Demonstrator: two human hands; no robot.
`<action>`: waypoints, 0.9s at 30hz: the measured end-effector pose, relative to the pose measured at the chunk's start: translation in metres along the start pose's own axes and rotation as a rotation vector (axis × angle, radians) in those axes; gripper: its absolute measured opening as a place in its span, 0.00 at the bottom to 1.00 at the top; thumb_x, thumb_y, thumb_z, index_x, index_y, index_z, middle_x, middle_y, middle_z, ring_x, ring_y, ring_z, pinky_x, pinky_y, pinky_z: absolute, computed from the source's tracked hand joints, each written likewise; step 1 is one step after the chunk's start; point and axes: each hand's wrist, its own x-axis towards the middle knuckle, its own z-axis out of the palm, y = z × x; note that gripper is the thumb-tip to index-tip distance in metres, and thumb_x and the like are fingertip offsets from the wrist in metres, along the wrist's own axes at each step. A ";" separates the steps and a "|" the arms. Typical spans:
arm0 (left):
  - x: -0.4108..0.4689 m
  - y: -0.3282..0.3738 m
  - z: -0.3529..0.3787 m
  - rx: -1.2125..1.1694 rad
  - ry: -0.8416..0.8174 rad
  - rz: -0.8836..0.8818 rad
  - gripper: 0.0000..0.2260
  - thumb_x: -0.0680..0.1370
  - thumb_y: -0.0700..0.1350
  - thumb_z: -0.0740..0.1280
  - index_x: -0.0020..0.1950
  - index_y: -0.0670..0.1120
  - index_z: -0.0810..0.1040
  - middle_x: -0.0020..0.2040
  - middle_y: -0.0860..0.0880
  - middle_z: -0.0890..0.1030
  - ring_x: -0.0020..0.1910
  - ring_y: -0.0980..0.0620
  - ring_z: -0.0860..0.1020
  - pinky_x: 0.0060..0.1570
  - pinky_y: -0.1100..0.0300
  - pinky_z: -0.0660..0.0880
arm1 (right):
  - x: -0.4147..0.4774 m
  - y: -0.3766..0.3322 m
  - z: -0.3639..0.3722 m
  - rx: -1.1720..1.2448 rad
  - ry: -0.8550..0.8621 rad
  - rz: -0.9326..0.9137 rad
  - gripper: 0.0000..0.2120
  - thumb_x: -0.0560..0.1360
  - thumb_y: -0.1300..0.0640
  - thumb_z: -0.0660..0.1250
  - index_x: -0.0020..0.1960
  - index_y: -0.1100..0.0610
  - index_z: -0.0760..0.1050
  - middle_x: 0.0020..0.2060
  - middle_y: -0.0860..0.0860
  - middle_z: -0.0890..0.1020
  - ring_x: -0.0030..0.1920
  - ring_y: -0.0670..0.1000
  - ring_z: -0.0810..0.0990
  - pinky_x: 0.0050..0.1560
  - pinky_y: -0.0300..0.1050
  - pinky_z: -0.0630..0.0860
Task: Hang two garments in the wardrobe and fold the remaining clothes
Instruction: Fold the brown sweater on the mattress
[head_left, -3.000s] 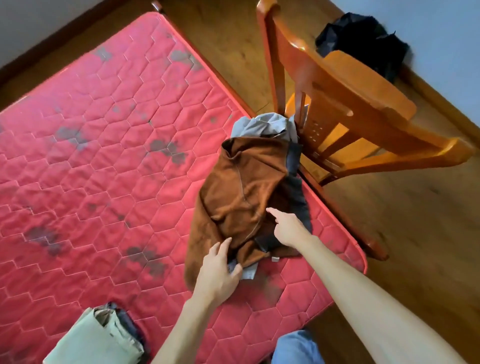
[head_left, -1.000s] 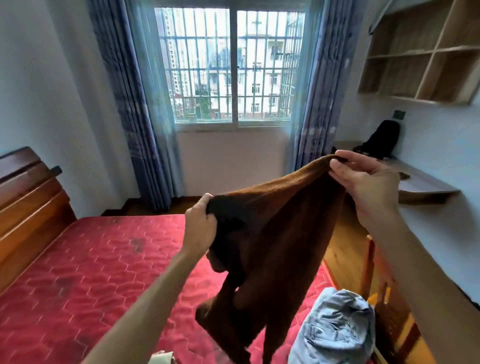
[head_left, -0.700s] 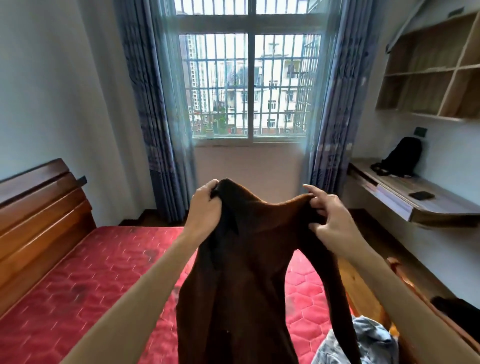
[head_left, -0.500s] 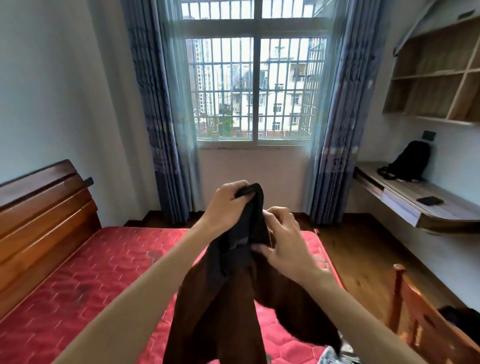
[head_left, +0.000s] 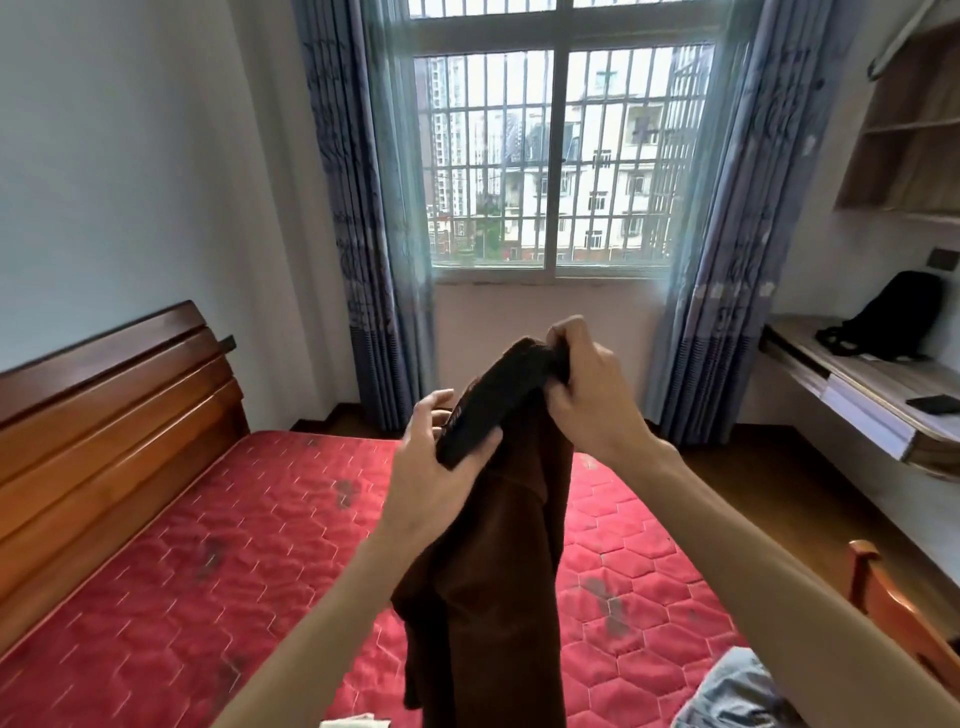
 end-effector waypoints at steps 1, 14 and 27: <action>-0.013 -0.006 0.004 0.000 -0.010 -0.001 0.38 0.66 0.65 0.74 0.72 0.54 0.67 0.63 0.56 0.76 0.60 0.61 0.76 0.57 0.69 0.73 | 0.007 -0.005 -0.004 0.007 -0.003 -0.025 0.13 0.69 0.73 0.63 0.50 0.62 0.67 0.35 0.49 0.71 0.33 0.42 0.69 0.36 0.26 0.64; 0.009 -0.045 0.017 0.225 0.027 -0.013 0.15 0.69 0.34 0.77 0.53 0.46 0.83 0.45 0.52 0.85 0.44 0.56 0.81 0.45 0.78 0.70 | 0.019 0.050 -0.097 -0.287 -0.149 0.113 0.17 0.66 0.68 0.64 0.42 0.49 0.64 0.34 0.49 0.76 0.37 0.55 0.74 0.42 0.54 0.73; 0.042 -0.027 -0.010 0.340 -0.141 0.024 0.12 0.75 0.48 0.74 0.45 0.45 0.73 0.33 0.46 0.80 0.34 0.48 0.79 0.33 0.68 0.70 | -0.042 0.090 -0.159 -0.111 -0.317 0.338 0.14 0.61 0.51 0.83 0.43 0.46 0.82 0.31 0.44 0.81 0.32 0.41 0.76 0.37 0.31 0.69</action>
